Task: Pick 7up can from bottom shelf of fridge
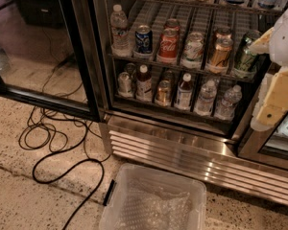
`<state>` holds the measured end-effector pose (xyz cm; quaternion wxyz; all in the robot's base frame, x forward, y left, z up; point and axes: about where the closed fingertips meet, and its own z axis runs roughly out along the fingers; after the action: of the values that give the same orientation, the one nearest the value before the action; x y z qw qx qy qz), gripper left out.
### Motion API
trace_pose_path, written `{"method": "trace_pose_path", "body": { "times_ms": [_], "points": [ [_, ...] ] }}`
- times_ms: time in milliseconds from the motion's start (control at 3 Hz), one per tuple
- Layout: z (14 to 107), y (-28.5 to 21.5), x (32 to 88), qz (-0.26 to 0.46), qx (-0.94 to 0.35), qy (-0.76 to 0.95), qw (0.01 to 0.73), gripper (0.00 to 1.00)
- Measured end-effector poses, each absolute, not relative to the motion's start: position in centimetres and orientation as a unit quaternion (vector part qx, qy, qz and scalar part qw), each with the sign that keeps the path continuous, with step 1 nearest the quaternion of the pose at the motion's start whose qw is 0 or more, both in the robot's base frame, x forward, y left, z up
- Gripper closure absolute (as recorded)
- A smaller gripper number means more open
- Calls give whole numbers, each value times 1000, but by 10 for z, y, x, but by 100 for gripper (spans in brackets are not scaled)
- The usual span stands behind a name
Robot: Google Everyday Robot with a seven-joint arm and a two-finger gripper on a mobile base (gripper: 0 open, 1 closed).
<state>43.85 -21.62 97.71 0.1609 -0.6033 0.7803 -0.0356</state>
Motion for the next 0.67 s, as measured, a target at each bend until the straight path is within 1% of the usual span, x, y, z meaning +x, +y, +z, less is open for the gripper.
{"method": "trace_pose_path", "body": {
  "times_ms": [667],
  "points": [
    [962,-212,437,-26,-600,782,165,0]
  ]
}}
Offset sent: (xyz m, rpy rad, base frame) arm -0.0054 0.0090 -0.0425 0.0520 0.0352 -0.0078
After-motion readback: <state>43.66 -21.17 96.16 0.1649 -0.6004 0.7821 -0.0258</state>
